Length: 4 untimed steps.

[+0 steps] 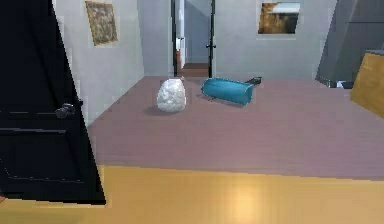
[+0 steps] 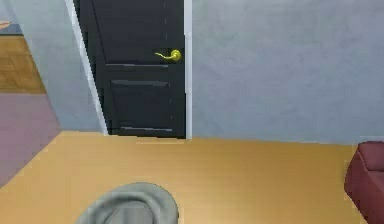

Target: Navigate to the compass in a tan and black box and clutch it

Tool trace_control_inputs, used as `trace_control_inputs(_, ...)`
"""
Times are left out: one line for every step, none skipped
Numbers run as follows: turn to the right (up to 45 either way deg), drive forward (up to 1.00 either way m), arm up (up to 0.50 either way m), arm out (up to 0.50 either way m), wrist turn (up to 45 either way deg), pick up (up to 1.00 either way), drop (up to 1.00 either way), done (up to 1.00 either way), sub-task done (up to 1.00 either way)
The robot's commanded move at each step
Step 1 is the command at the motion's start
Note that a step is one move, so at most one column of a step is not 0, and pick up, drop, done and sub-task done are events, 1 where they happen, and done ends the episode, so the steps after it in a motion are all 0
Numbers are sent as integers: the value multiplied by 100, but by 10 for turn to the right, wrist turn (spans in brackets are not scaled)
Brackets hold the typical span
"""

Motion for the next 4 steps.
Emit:
trace_control_inputs(0,60,0,0,0,0,0,0,0)
trace_control_inputs(120,0,0,0,0,0,0,0,0)
trace_control_inputs(0,15,0,0,0,0,0,0,0)
trace_control_inputs(150,0,0,0,0,0,0,0,0)
